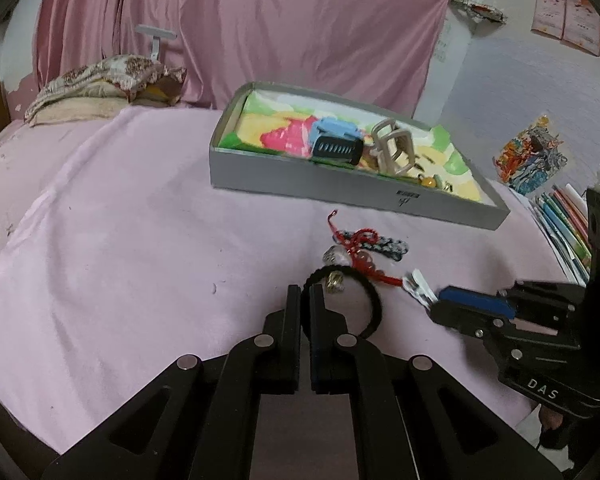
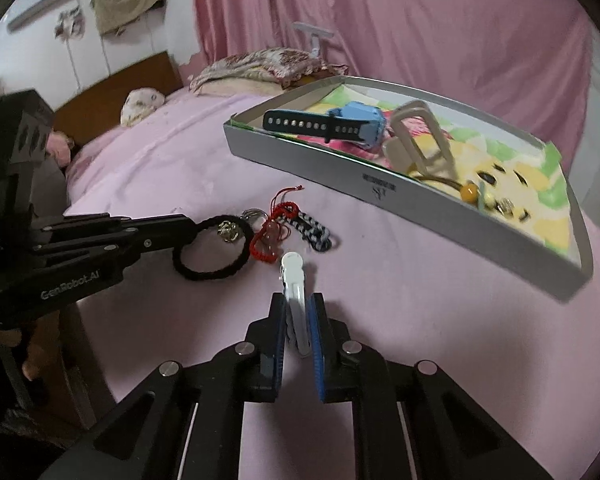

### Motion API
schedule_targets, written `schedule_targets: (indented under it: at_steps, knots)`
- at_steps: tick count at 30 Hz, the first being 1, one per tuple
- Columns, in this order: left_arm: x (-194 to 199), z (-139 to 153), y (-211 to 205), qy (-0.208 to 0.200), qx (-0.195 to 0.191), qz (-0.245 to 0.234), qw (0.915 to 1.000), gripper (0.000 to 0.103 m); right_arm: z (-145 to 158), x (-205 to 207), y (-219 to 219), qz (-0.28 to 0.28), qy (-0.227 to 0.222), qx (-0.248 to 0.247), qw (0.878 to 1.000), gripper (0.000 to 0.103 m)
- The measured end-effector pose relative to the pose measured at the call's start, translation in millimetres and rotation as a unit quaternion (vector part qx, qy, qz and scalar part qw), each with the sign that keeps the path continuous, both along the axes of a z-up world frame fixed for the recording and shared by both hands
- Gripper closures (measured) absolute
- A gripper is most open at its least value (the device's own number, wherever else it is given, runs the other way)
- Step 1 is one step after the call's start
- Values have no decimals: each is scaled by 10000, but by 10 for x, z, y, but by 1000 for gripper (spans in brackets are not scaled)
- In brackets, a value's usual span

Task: Organize jewelry
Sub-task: 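Lift both held items and carry them over the gray tray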

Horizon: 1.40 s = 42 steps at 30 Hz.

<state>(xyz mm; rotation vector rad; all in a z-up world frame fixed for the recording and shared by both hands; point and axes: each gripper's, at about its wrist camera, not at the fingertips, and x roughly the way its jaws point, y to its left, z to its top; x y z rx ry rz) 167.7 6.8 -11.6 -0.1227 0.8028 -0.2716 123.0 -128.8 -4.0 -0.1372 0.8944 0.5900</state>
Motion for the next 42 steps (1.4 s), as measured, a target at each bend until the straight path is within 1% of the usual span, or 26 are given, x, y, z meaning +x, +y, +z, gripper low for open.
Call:
schedule_targets:
  at_steps: [4,7,11,13,18,21,23,29,33,35,38,42]
  knots:
    - [-54,51,-81,-153,141,-61,9998,102,29,-107,-96,-191,-106,210,9995,92]
    - [-59,83,-101,-250,61,-92,9996,102,46,-132,-142,-310,-151,331,9989,92]
    - [-113,173,-115,-505,-53,-142,9986,102,105,-142,-235,-516,-269,606,9965,92]
    - [-132,222,-128,-606,-28,-193,9980,102,137,-148,-272,-593,-340,647,9956,92]
    - [-131,318,-145,-784,-146,-209,9966,102,173,-145,-347,-743,-412,748,9936,92]
    - [-77,397,-178,-926,-206,-210,9953,102,247,-126,-427,-943,-559,846,9904,92]
    - [-19,473,-206,-1091,-293,-193,9934,102,352,-98,-500,-1143,-736,966,9860,92]
    - [275,723,-357,-1711,-610,-179,9832,102,680,146,-635,-1635,-1358,1132,9706,92]
    - [578,820,-451,-1896,-618,-136,9798,102,746,422,-703,-1851,-1548,1187,9632,92]
    - [740,852,-487,-1893,-599,-122,9800,102,740,562,-726,-1921,-1575,1174,9615,92]
    - [1001,875,-546,-1806,-519,-84,9822,102,704,811,-754,-2015,-1480,1124,9617,92]
    - [1370,802,-596,-1456,-438,-14,9884,102,652,1102,-771,-2110,-1349,1030,9626,92]
